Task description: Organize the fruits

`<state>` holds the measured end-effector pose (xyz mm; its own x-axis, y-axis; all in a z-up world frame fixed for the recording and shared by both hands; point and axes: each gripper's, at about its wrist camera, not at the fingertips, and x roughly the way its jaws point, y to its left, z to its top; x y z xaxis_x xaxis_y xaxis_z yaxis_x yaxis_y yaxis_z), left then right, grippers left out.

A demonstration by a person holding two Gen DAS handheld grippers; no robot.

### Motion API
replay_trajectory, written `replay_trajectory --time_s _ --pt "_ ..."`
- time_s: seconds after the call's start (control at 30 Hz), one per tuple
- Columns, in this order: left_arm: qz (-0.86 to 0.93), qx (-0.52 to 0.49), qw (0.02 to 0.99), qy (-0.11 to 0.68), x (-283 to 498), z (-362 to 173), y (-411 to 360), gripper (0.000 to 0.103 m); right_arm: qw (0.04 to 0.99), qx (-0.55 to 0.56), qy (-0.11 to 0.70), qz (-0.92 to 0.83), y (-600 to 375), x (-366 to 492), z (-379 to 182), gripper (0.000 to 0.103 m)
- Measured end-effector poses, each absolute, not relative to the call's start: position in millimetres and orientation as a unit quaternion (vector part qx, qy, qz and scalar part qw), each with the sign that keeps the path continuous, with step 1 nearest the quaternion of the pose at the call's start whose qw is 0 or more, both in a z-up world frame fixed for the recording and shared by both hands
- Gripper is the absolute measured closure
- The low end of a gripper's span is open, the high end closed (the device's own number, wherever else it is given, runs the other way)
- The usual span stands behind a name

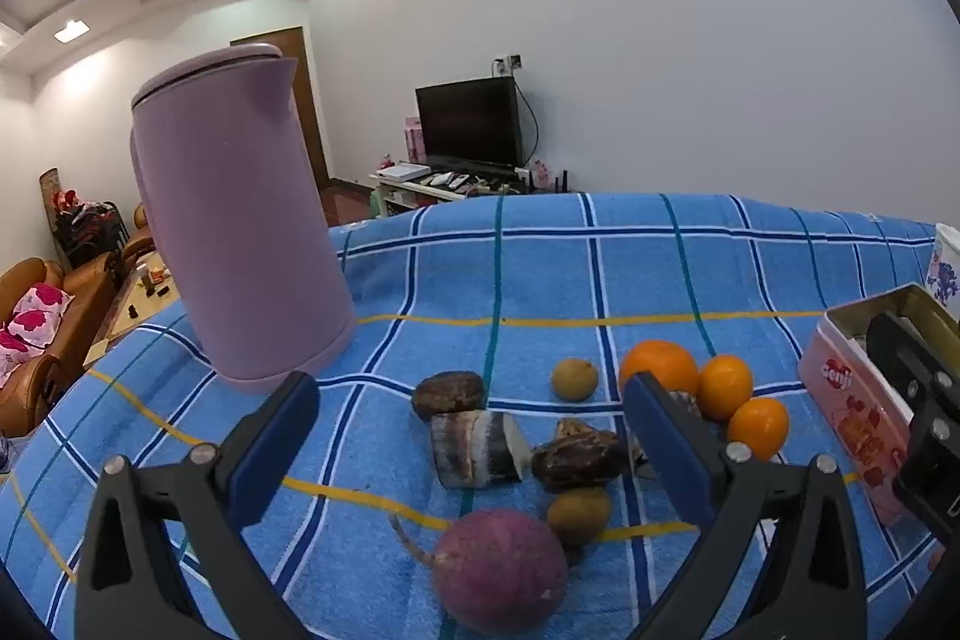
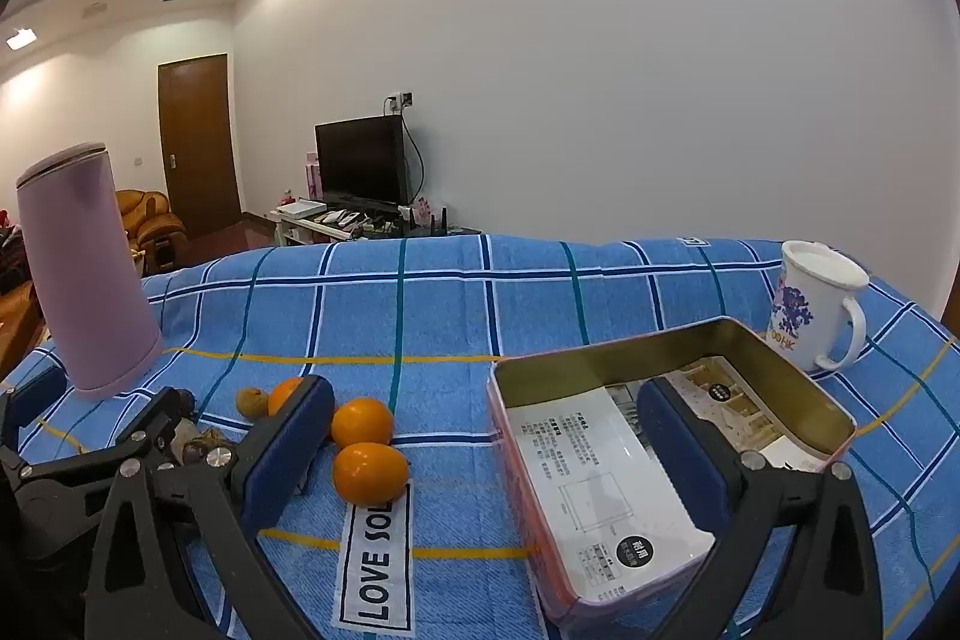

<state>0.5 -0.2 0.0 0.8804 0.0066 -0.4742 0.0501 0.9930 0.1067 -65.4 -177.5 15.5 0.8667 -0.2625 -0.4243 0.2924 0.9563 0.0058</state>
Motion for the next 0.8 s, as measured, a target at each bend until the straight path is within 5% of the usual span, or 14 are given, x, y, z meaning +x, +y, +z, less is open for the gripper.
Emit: replay_trajectory --time_s 0.8 --pt "-0.03 0.039 0.967 0.251 -2 -2 0 0.0 0.964 0.038 0.218 -0.144 -183 -68 16 0.001"
